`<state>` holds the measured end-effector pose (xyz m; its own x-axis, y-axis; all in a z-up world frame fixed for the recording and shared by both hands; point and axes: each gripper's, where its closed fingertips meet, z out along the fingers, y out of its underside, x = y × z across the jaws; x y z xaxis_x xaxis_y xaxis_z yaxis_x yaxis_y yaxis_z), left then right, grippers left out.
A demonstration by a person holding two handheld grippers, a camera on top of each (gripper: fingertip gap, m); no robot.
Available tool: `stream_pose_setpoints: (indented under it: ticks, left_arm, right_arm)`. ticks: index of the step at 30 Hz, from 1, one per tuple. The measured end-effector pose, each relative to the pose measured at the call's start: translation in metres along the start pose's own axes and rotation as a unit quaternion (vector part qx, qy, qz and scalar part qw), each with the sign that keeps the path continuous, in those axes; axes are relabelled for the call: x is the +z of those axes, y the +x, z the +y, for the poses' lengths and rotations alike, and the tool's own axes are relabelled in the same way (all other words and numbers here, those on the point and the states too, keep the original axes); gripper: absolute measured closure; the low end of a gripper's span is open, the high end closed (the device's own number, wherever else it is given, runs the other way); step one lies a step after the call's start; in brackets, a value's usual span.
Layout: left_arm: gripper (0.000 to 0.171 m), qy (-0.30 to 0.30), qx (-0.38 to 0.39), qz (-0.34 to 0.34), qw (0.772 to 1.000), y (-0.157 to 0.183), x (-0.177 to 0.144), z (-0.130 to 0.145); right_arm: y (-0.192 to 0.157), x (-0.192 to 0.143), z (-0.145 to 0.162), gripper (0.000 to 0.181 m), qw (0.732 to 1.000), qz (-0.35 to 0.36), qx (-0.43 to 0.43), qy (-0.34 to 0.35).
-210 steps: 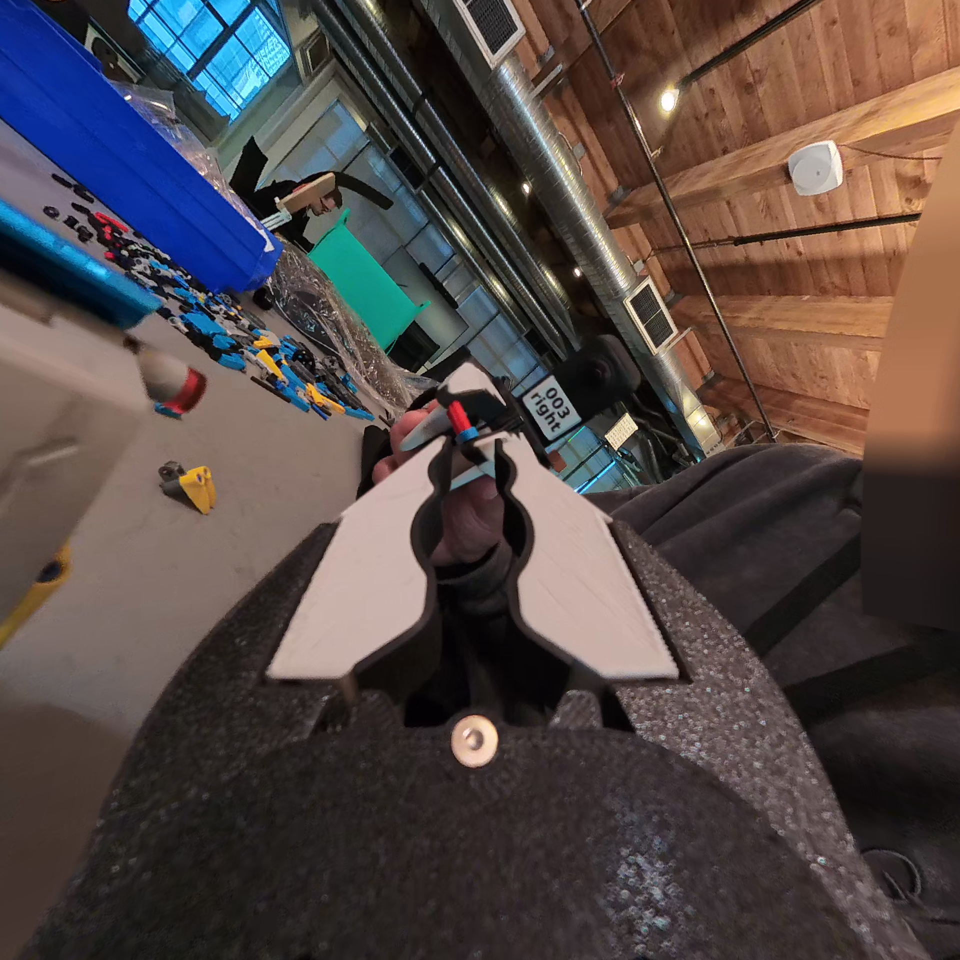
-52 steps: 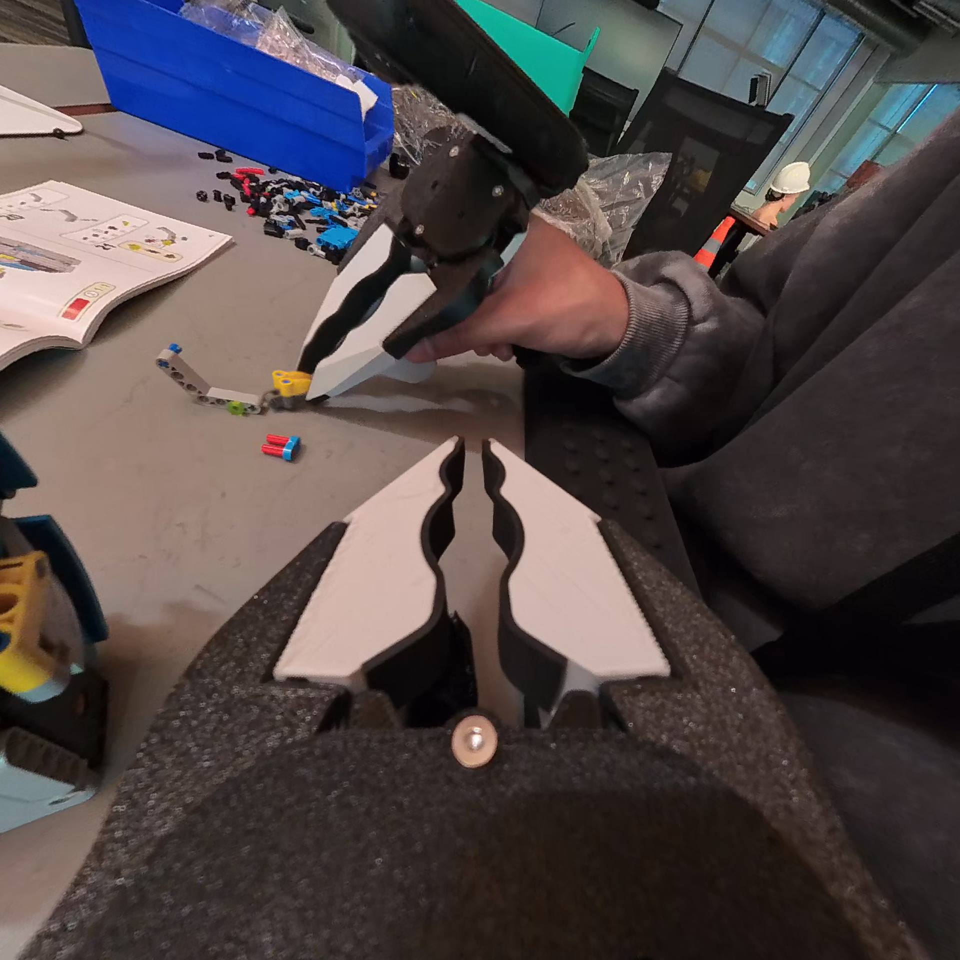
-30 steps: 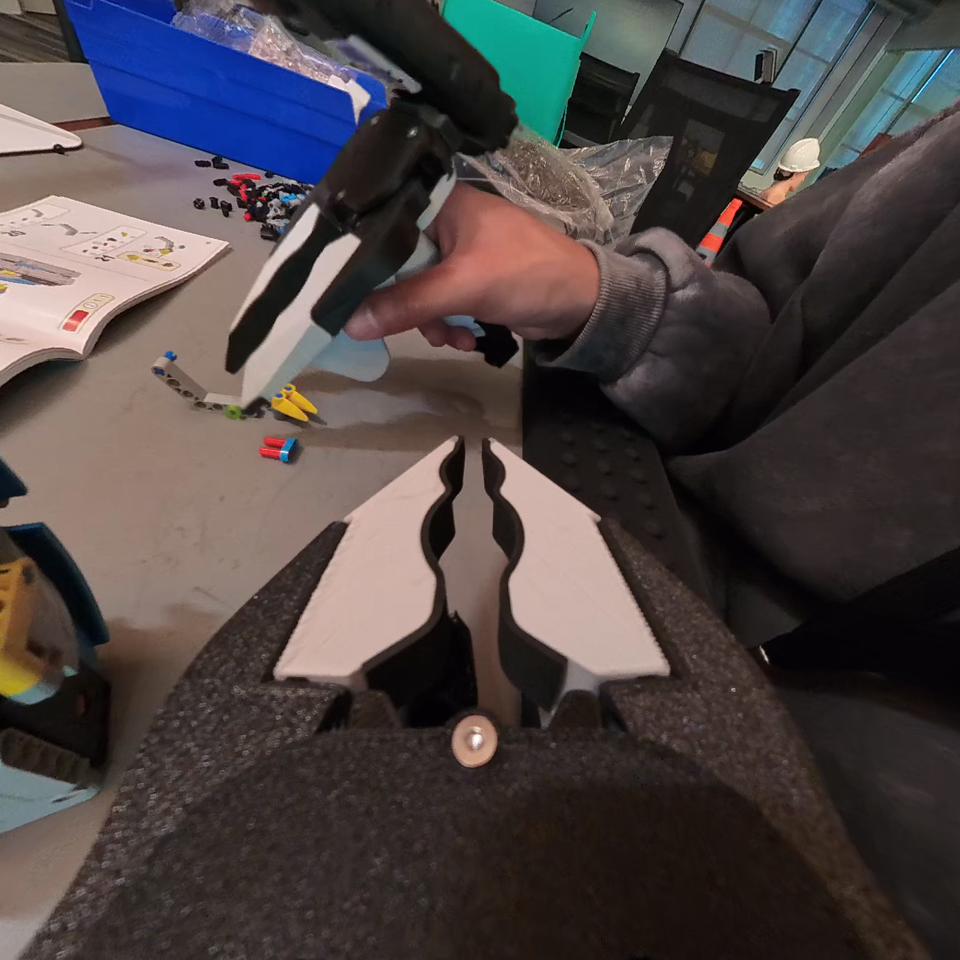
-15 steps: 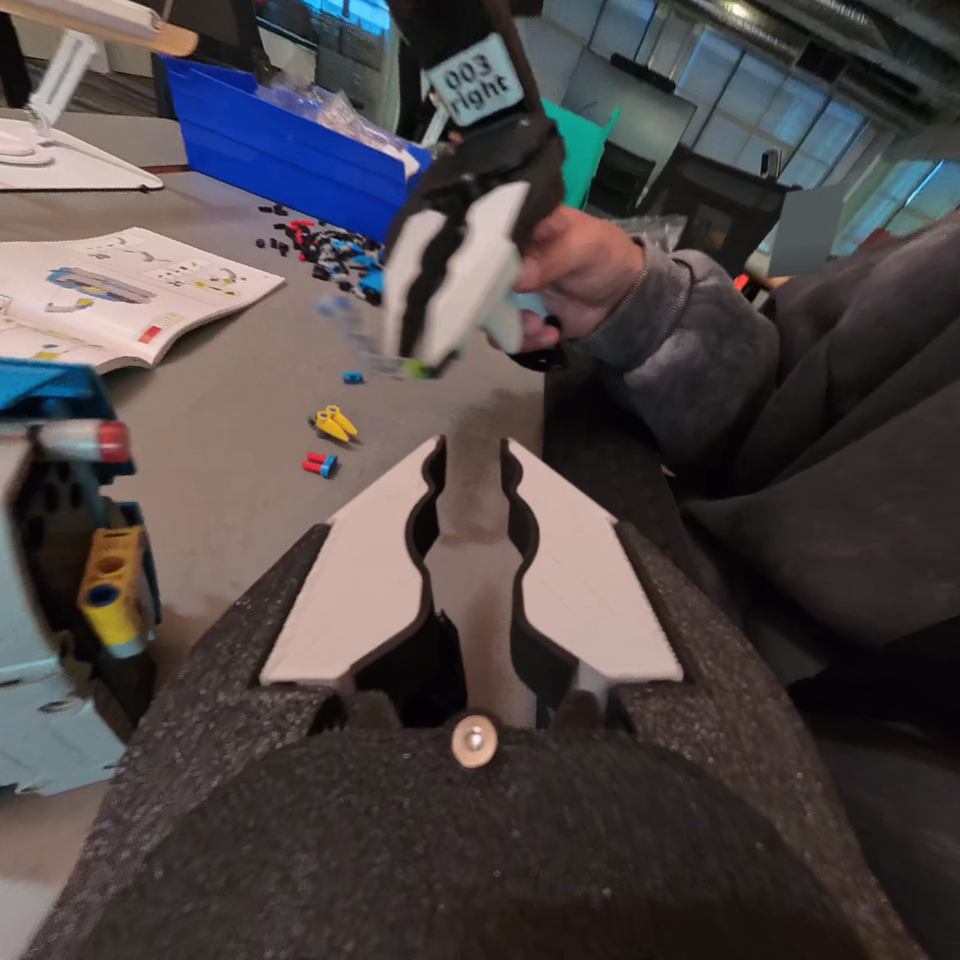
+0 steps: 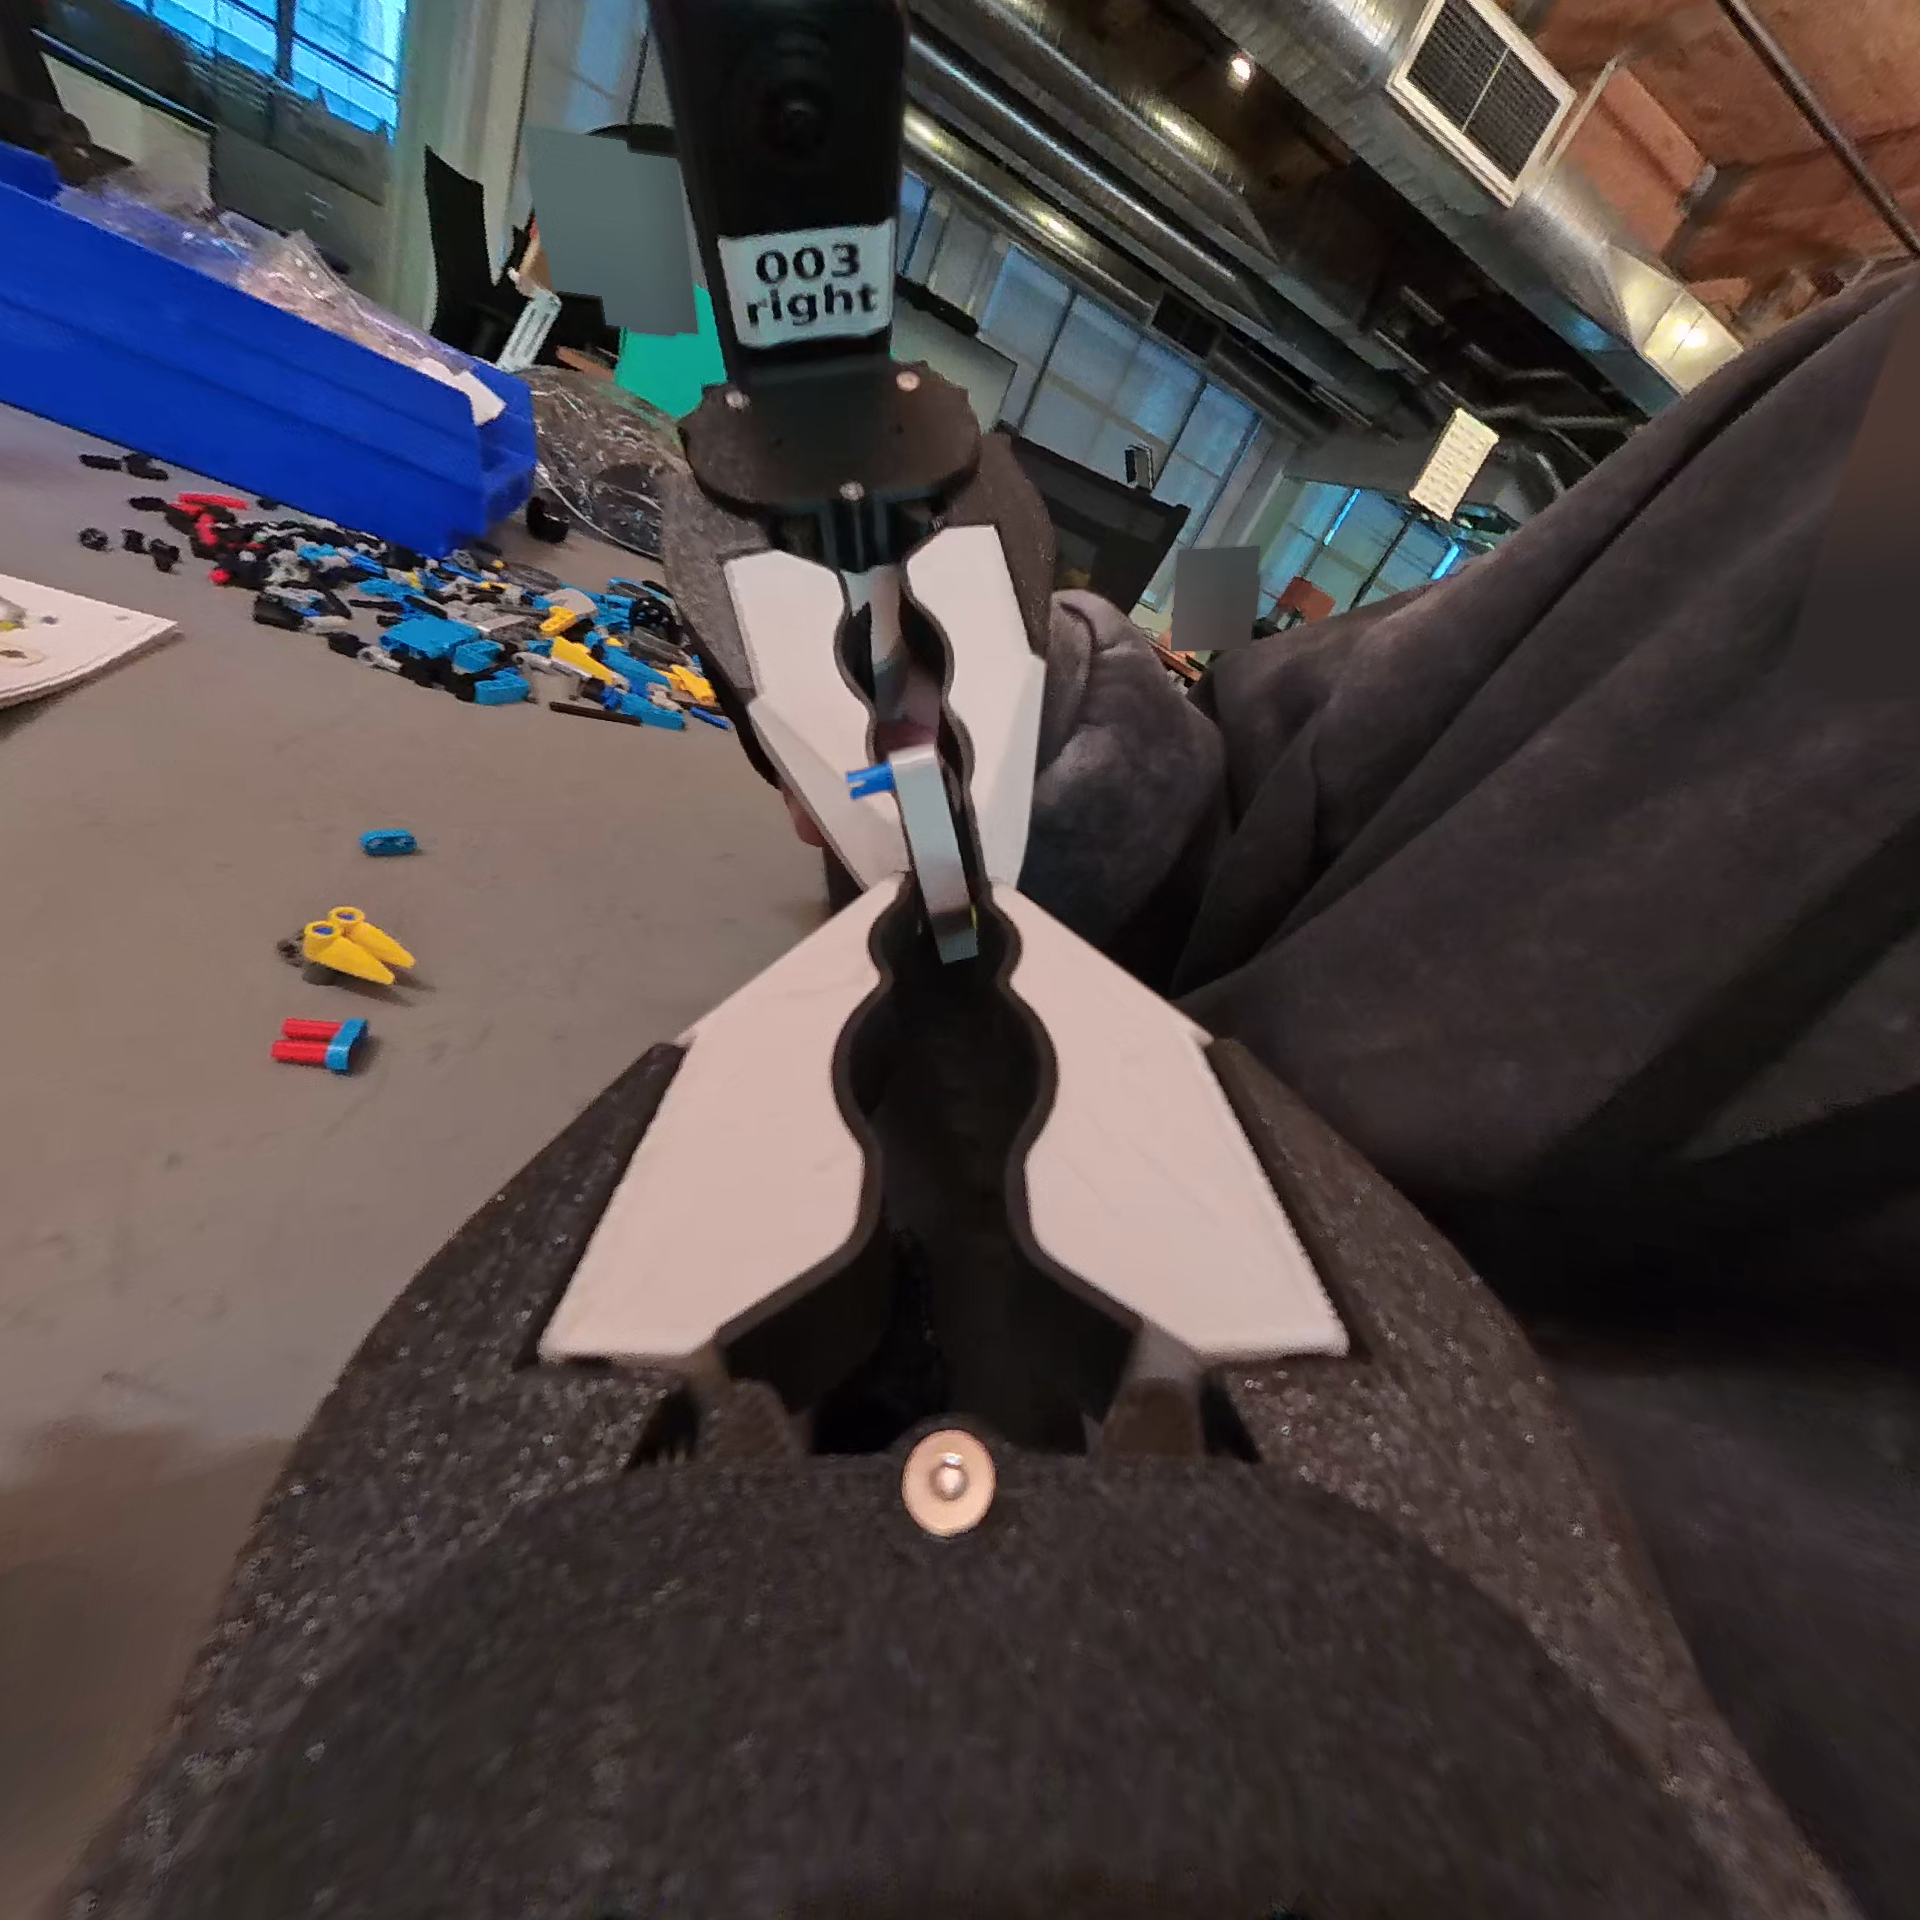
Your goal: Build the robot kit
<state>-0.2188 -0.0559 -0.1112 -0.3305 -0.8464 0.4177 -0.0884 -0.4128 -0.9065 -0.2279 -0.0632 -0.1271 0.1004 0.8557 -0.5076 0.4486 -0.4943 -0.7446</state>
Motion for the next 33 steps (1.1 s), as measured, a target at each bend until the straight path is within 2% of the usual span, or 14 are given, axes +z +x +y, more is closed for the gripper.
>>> stream_pose_setpoints:
  ticks: [3,6,9,10,12,14,16,18,23,27,29,30,33]
  left_arm:
    - [0.162,-0.011,0.0,0.015,1.0,0.004,0.001,0.003]
    - [0.164,-0.021,0.004,0.002,1.0,0.0,0.001,0.006]
    - [0.165,-0.007,-0.019,-0.014,1.0,-0.009,-0.003,0.002]
    - [0.165,0.0,-0.024,-0.019,1.0,-0.012,-0.005,-0.001]
    - [0.165,0.026,-0.02,-0.035,0.999,-0.017,-0.011,-0.01]
    - [0.165,0.054,-0.011,-0.052,0.997,-0.021,-0.017,-0.02]
    - [0.165,0.082,-0.004,-0.065,0.994,-0.024,-0.023,-0.029]
    - [0.165,0.103,0.004,-0.067,0.992,-0.024,-0.027,-0.036]
    - [0.165,0.108,0.065,-0.091,0.988,-0.022,-0.028,-0.039]
    - [0.165,0.102,0.095,-0.107,0.985,-0.023,-0.027,-0.037]
    - [0.165,0.099,0.112,-0.121,0.981,-0.026,-0.028,-0.037]
    - [0.165,0.098,0.121,-0.127,0.98,-0.027,-0.028,-0.037]
    - [0.165,0.095,0.142,-0.14,0.975,-0.028,-0.028,-0.037]
  right_arm:
    - [-0.002,0.003,0.001,0.17,1.0,-0.003,-0.006,-0.013]
    - [0.003,0.004,0.004,0.17,0.999,0.018,-0.019,-0.028]
    - [0.012,-0.003,-0.005,0.172,0.998,0.045,-0.03,0.012]
    - [0.021,-0.01,-0.009,0.177,0.996,0.07,-0.039,0.033]
    - [0.057,-0.029,-0.008,0.165,0.982,0.171,-0.059,0.044]
    - [0.095,-0.043,0.009,0.162,0.961,0.264,-0.078,-0.001]
    - [0.117,-0.041,0.023,0.161,0.947,0.298,-0.107,-0.049]
    - [0.133,-0.034,0.032,0.158,0.939,0.307,-0.127,-0.087]
    - [0.156,-0.03,0.048,0.153,0.929,0.295,-0.149,-0.168]
    - [0.155,-0.027,0.05,0.165,0.944,0.255,-0.124,-0.167]
    - [0.155,-0.028,0.051,0.165,0.942,0.261,-0.134,-0.161]
    - [0.154,-0.028,0.049,0.173,0.939,0.268,-0.148,-0.154]
    - [0.121,-0.022,0.026,0.176,0.948,0.249,-0.179,-0.088]
